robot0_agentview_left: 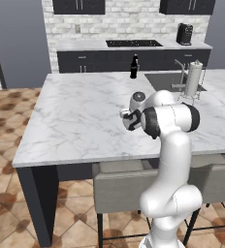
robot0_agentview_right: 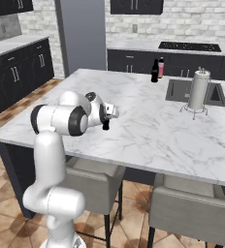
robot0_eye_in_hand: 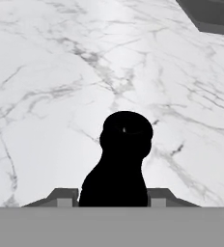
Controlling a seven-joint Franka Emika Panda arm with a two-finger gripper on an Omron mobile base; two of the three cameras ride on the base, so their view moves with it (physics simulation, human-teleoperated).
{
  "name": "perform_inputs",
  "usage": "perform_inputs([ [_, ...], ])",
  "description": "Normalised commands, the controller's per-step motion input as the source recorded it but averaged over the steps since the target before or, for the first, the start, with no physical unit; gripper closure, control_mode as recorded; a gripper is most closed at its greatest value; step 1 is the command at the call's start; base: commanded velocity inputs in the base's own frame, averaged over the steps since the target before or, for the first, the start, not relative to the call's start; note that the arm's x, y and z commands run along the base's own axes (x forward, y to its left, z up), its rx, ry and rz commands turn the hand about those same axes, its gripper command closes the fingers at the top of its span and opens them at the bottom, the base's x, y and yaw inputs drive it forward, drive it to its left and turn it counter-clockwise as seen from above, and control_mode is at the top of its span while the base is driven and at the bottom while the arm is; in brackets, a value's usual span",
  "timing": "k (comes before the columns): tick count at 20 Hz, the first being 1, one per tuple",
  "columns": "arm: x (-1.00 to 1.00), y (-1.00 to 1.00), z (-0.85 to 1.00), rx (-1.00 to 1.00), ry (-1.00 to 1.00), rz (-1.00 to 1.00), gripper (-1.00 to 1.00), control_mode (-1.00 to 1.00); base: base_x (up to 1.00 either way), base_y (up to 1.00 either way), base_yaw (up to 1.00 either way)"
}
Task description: Place the large bottle from the dining counter next to the other large bottle outside the sink, and place the small bottle from the dining counter next to the other small bottle inside the sink.
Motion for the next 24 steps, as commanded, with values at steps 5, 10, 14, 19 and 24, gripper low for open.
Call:
perform_inputs([
  [5, -0.09, 0.0, 0.36, 0.0, -0.08, 0.0, 1.0, -1.0, 0.0, 0.0, 0.0],
  [10, -0.38, 0.0, 0.08, 0.0, -0.09, 0.0, 1.0, -1.0, 0.0, 0.0, 0.0],
  [14, -0.42, 0.0, 0.0, 0.0, -0.1, 0.0, 1.0, -1.0, 0.0, 0.0, 0.0],
  [19, -0.27, 0.0, 0.0, 0.0, -0.06, 0.0, 1.0, -1.0, 0.0, 0.0, 0.0],
  [24, 0.0, 0.0, 0.0, 0.0, 0.0, 0.0, 1.0, 1.0, -0.13, 0.22, 0.0],
])
